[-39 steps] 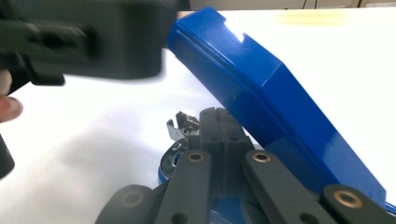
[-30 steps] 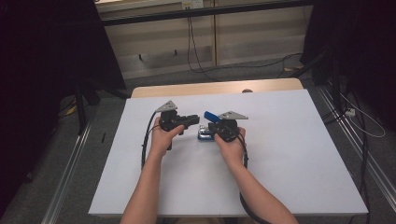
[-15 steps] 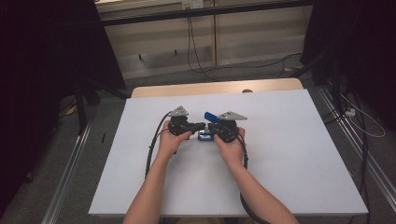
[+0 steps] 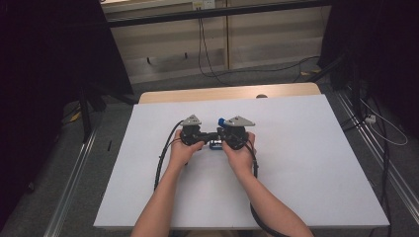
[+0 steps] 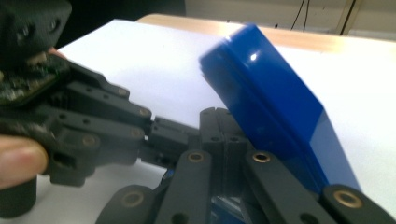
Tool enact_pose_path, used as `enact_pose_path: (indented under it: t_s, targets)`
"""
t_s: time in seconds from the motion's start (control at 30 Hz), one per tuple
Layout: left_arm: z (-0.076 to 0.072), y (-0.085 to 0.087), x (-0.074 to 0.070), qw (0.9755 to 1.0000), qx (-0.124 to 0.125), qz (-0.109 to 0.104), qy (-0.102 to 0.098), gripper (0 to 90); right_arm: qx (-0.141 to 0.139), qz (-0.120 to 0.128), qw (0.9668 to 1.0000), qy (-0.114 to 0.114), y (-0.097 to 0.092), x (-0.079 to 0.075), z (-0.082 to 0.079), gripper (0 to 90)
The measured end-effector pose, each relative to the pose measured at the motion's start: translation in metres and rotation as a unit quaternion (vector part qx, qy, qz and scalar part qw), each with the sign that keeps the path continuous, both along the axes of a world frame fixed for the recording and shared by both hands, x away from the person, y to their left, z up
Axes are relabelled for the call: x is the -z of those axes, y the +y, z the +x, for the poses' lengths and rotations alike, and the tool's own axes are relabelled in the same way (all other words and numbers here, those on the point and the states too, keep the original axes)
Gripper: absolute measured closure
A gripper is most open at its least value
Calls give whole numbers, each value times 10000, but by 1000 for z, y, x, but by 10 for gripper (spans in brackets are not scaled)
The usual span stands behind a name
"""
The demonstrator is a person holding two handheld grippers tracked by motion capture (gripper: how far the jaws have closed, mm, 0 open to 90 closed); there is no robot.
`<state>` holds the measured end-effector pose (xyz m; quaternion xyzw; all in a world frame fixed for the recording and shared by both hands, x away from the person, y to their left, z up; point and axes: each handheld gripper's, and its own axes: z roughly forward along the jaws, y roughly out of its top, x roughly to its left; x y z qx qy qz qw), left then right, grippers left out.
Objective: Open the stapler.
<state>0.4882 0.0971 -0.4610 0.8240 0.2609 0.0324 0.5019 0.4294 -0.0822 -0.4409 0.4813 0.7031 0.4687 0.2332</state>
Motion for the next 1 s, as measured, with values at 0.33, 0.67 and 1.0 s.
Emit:
enact_pose_path:
  t_s: [0.33, 0.67, 1.0]
  targets:
    - [-1, -1, 0, 10000, -63, -29, 2, 900, 194, -231, 9994, -139, 3, -10, -2, 900]
    - [-3, -4, 0, 9999, -33, 110, -15, 900, 814, -419, 9944, -530, -11, -18, -7, 900]
    - [-4, -4, 0, 9999, -37, 163, -47, 900, 862, -473, 9939, -505, -24, -23, -10, 900]
